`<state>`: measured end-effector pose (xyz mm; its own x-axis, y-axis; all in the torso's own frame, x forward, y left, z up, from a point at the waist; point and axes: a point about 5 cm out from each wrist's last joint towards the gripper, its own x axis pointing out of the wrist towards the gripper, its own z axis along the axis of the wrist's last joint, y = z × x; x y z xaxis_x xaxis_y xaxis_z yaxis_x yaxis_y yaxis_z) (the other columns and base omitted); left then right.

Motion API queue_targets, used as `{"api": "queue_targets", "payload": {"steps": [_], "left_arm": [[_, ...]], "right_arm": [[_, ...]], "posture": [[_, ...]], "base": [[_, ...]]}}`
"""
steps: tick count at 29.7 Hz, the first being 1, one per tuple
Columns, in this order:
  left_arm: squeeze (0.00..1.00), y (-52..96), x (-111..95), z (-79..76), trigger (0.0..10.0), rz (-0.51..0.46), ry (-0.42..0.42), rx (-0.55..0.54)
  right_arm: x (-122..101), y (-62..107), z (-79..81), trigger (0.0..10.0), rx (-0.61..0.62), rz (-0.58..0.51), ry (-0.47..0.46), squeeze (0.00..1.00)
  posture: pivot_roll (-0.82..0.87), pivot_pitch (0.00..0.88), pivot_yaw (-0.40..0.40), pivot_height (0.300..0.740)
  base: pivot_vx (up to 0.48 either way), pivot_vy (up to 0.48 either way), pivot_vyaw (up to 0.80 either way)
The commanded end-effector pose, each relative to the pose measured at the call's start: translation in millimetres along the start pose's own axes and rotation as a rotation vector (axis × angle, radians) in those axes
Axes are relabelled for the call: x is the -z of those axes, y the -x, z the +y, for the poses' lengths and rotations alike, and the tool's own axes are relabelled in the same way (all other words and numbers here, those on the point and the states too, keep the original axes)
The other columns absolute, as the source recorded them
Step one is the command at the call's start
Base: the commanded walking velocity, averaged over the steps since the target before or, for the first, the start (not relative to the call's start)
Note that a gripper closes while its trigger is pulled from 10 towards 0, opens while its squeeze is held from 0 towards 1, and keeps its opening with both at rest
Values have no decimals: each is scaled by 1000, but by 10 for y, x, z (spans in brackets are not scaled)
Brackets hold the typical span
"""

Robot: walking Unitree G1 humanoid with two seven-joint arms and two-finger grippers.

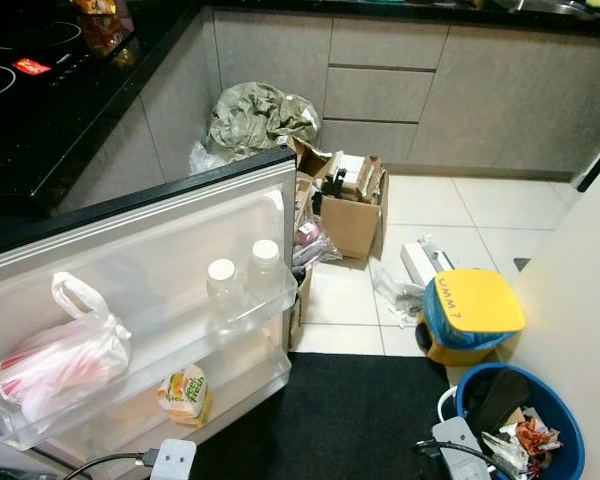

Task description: Restocking fridge

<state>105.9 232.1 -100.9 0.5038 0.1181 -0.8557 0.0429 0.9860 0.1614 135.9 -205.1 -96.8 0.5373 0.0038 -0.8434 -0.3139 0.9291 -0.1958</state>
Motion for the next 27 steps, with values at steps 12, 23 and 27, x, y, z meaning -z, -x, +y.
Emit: {"api": "queue_targets", "payload": {"steps": [12,23,27], "left_arm": [[0,5,24,-4,10000,12,-18,11],[0,2,18,-6,10000,12,-19,10],[0,2,17,-7,10000,12,-20,10]], "right_arm": [[29,7,19,10000,2,6,-9,0],[27,5,18,10000,1,8,-12,0],[29,5,17,10000,1,9,-11,0]], "posture": [[-25,0,-62,740],[-24,0,-61,740],[-24,0,-61,740]], "base": [[0,-375,0],[0,-393,0],[0,-74,0]]}}
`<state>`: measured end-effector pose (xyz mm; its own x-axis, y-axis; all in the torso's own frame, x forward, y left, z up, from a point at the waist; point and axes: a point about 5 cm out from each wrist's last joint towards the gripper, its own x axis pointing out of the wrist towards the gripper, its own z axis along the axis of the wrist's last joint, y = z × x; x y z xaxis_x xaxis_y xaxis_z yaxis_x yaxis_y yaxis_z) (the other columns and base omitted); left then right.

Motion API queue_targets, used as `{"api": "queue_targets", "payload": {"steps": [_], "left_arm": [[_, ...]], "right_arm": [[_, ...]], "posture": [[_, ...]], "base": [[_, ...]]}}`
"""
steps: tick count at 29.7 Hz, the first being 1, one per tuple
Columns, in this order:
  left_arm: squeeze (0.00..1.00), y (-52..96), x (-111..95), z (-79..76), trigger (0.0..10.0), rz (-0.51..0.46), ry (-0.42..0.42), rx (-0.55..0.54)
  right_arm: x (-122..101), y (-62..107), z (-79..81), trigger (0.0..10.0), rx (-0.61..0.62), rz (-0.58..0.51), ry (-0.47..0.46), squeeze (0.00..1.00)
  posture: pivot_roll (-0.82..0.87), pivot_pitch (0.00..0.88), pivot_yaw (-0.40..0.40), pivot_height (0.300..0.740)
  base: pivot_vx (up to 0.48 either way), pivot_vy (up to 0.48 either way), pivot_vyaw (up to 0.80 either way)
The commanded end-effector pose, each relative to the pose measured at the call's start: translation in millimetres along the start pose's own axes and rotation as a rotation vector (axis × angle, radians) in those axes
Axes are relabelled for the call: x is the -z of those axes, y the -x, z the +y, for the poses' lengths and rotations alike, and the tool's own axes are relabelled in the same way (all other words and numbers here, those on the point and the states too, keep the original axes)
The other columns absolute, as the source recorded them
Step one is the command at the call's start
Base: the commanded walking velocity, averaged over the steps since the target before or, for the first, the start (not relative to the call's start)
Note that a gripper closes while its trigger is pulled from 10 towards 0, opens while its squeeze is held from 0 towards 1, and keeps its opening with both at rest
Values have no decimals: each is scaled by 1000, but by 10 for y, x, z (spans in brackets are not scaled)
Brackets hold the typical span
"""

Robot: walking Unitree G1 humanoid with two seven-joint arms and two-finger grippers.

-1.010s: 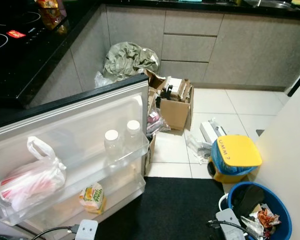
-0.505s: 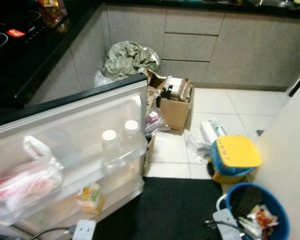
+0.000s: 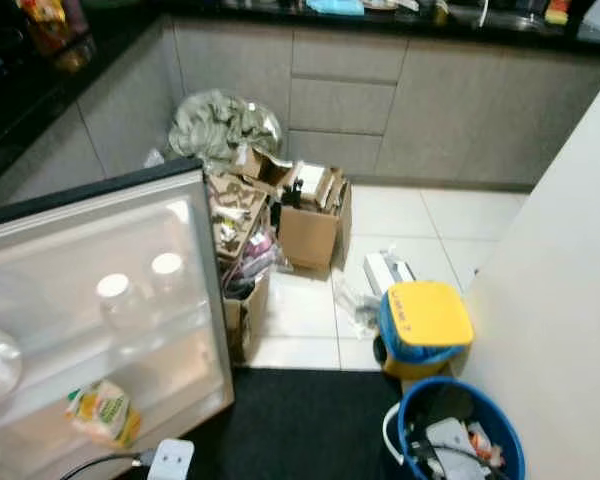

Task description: Restocking fridge

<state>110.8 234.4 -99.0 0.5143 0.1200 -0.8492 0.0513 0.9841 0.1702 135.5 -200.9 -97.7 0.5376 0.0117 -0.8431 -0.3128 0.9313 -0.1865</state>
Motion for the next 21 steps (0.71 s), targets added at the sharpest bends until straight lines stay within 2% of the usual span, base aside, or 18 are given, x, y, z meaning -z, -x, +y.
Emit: {"api": "queue_targets", "payload": {"steps": [1,21], "left_arm": [[0,13,65,-38,10000,25,-5,13],[0,14,72,-42,10000,28,10,13]], "right_arm": [[43,13,-27,10000,9,14,-5,0],[41,15,-35,10000,19,9,7,0]], "posture": [[-25,0,-60,740],[-26,0,-58,740]], "base": [[0,0,0],[0,0,0]]}}
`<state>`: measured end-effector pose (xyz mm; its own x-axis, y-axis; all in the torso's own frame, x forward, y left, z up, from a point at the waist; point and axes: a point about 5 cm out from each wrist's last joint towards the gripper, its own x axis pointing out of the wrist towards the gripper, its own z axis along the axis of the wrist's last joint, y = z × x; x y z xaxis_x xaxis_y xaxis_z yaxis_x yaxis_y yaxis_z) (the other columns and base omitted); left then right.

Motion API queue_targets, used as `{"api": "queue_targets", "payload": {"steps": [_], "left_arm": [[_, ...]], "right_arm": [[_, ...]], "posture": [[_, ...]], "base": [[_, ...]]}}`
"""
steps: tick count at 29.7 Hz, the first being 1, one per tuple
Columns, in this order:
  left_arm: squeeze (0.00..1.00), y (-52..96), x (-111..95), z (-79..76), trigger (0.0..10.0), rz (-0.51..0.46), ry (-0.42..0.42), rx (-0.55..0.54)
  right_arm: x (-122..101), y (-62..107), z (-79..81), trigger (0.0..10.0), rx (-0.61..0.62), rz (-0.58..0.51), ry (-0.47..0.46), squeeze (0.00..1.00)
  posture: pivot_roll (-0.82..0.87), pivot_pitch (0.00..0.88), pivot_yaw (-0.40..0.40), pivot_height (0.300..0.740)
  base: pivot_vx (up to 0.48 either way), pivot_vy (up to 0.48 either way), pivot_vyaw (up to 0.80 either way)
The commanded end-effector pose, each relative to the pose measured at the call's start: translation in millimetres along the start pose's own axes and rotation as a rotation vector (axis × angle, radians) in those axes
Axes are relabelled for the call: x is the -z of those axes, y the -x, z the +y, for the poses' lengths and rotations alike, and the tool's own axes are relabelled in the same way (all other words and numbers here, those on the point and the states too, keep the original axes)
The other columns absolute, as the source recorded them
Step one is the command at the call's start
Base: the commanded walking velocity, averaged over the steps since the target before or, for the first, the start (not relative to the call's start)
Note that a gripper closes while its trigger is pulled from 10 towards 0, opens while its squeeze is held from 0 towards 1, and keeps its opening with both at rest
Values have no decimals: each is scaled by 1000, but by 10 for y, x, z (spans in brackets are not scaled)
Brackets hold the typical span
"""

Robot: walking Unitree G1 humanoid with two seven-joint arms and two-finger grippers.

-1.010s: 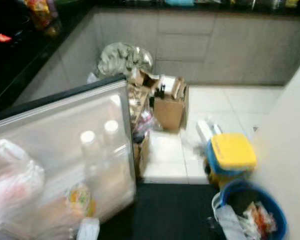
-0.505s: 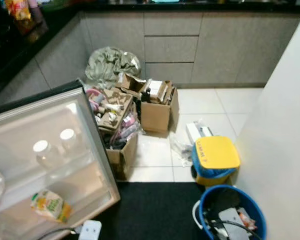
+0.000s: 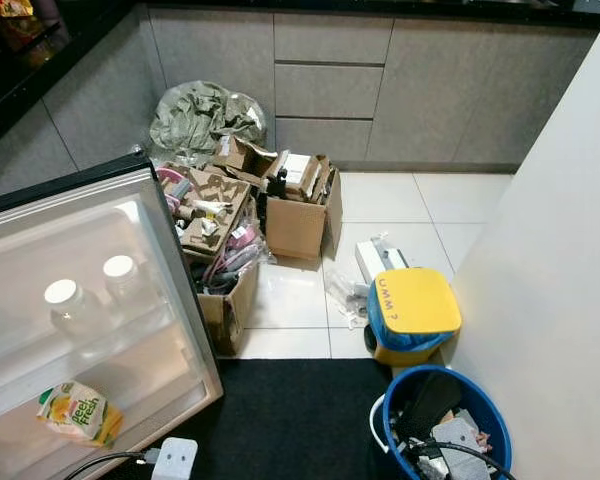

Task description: Restocking fridge

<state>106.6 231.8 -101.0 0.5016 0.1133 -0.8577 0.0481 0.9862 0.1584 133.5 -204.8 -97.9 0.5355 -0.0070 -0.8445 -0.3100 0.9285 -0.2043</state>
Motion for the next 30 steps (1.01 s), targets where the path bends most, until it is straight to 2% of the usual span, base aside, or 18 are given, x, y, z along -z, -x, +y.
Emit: {"api": "queue_targets", "payload": {"steps": [1,30], "left_arm": [[0,5,29,-10,10000,14,-1,4],[0,8,39,-4,10000,18,-8,8]], "right_arm": [[7,3,-16,10000,12,1,15,0],[18,4,-56,10000,52,16,29,0]], "posture": [[-26,0,-58,740],[-27,0,-56,740]], "base": [[0,0,800],[0,0,800]]}}
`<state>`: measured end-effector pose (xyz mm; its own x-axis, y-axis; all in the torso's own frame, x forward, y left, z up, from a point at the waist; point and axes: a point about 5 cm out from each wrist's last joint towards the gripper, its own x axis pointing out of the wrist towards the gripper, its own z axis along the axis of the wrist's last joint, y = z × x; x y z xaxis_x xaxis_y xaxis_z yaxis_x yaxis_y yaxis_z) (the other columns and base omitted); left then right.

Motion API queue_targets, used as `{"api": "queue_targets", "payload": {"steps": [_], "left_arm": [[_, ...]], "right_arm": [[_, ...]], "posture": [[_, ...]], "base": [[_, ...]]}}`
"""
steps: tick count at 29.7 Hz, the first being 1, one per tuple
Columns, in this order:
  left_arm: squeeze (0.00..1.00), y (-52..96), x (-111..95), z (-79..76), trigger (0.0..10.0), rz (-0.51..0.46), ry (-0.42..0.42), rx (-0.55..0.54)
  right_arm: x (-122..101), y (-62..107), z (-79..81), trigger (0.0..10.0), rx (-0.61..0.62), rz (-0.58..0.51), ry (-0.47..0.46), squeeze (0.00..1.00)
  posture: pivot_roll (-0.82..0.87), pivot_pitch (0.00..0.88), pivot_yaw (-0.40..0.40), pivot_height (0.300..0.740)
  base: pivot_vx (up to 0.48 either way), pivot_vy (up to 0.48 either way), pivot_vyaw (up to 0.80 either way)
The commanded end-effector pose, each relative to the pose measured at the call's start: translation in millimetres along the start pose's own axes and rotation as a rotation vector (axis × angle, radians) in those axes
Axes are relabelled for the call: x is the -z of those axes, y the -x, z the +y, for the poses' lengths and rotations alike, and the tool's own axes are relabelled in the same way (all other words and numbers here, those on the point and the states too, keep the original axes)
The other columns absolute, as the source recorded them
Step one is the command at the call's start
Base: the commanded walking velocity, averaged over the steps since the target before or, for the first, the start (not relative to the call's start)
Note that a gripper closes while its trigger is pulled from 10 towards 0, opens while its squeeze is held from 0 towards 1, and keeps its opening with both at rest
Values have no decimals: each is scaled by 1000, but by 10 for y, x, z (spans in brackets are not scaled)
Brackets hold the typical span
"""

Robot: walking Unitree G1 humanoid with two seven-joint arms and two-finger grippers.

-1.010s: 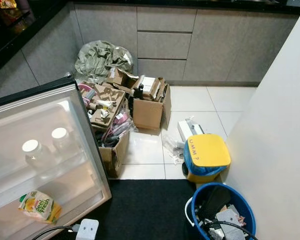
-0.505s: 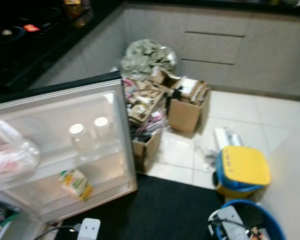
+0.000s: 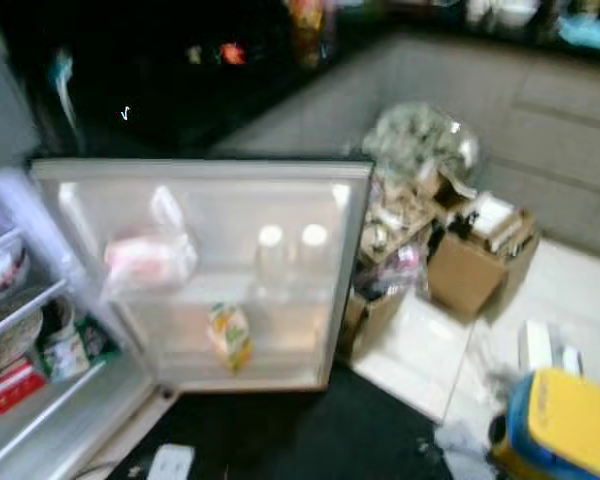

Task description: Restocking fridge

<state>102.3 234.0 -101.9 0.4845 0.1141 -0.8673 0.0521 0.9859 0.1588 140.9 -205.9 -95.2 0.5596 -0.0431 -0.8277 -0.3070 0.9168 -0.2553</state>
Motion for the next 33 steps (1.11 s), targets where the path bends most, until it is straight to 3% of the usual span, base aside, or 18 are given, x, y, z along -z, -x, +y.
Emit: {"api": "queue_targets", "payload": {"steps": [1,19,24,30,32,33], "left_arm": [[0,-3,-6,-21,10000,-2,-4,7],[0,-3,-4,-19,10000,0,-5,8],[0,-3,-4,-18,10000,0,-4,8],[0,-1,-1,-15,10000,0,-2,6],[0,-1,1,-14,10000,1,-2,6],[0,-1,1,-14,10000,1,-2,6]], "right_arm": [[86,22,-17,10000,7,30,2,0],[102,25,-14,10000,15,38,1,0],[104,27,-51,10000,40,39,-33,0],[140,50,-309,10000,163,53,-95,0],[162,82,-507,10000,240,53,-138,0],[162,82,-507,10000,240,53,-138,0]], "posture": [[-27,0,-56,740],[-26,0,-56,740],[-25,0,-56,740],[-27,0,-59,740],[-30,0,-61,740],[-30,0,-61,740]], "base": [[0,0,800],[0,0,800],[0,0,221],[0,0,0],[0,0,0],[0,0,0]]}}
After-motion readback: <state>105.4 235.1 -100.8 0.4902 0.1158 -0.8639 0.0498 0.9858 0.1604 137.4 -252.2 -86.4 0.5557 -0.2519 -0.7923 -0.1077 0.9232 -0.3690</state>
